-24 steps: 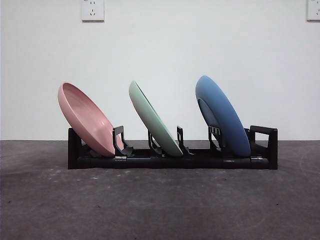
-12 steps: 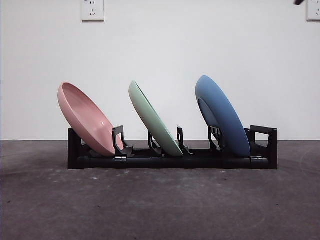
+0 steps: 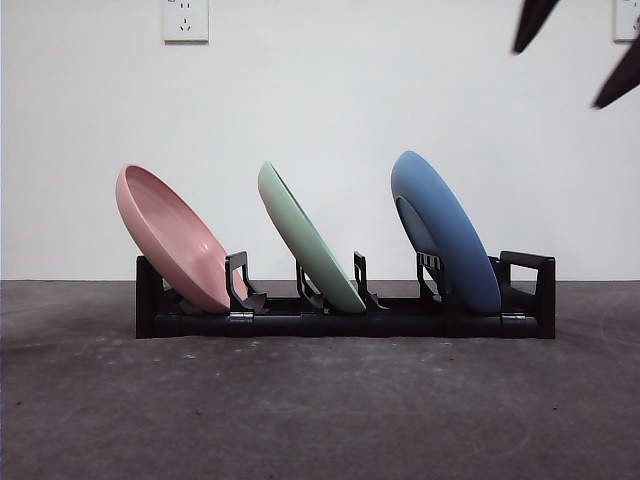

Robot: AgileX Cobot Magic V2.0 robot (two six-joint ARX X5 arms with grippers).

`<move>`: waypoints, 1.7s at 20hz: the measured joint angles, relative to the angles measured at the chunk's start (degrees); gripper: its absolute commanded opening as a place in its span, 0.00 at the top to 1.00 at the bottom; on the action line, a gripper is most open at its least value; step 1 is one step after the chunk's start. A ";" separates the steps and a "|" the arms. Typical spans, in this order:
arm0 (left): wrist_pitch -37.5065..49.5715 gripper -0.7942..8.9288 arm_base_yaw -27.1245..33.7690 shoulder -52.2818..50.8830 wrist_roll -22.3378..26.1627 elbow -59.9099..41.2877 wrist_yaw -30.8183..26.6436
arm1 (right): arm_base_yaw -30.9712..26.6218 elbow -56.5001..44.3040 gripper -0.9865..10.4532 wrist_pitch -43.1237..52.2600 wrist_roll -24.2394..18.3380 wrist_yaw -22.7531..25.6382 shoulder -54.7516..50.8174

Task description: Place the plate

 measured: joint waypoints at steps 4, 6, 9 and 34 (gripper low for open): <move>0.15 0.53 0.00 0.00 0.02 0.00 -0.02 | 2.91 8.79 0.56 3.93 0.00 0.00 9.81; 0.24 0.53 0.00 0.00 0.00 0.00 0.00 | 4.33 13.14 0.59 5.46 0.00 0.00 14.10; 0.28 0.53 0.00 0.00 0.00 0.00 -0.02 | 6.21 18.21 0.59 8.17 0.00 0.00 19.58; 0.90 0.53 0.00 0.00 0.00 0.02 0.00 | 7.21 23.04 0.90 14.10 0.26 1.57 31.23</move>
